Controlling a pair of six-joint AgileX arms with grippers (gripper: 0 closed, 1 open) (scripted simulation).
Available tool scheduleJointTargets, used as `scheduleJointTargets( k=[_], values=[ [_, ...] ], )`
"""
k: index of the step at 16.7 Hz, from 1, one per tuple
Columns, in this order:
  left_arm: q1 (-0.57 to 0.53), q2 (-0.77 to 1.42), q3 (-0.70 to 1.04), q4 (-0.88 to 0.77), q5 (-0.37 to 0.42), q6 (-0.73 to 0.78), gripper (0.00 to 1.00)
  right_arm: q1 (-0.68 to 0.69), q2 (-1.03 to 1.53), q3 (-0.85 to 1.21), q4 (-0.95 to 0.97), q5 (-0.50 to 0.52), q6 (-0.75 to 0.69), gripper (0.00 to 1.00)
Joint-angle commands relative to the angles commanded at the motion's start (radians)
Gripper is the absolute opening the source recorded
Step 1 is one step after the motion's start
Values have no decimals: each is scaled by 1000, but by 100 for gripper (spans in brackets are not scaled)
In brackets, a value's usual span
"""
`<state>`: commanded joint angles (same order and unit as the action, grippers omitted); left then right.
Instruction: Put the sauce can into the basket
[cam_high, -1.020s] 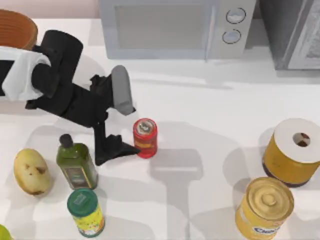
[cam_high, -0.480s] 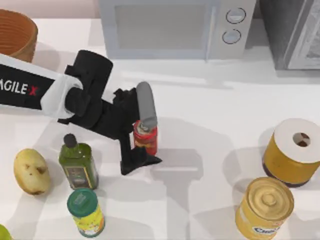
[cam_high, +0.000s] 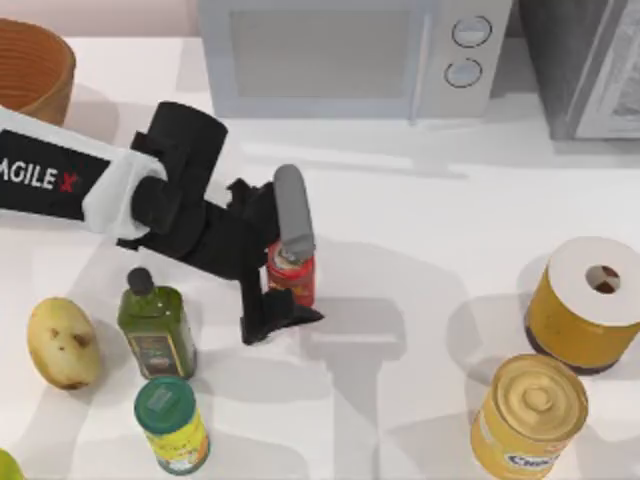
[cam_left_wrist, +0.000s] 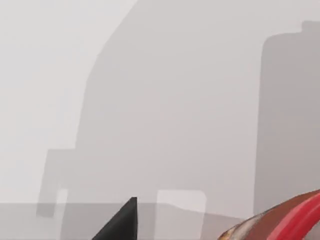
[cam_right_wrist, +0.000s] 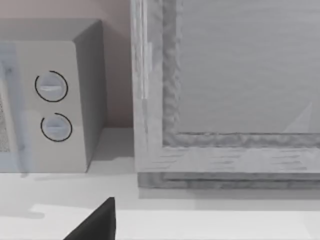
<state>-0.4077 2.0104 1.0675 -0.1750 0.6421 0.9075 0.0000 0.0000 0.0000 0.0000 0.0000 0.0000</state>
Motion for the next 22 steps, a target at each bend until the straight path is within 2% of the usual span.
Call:
scheduleJointTargets(
  k=[9,19,22],
  values=[
    [0,0,0,0,0,0,2,0,0,0,0,0,0,100],
    [3,-3,2,-1,0,1,0,0,0,0,0,0,0,100],
    [32,-54,65,-26,3,-25,0,0,0,0,0,0,0,100]
  ],
)
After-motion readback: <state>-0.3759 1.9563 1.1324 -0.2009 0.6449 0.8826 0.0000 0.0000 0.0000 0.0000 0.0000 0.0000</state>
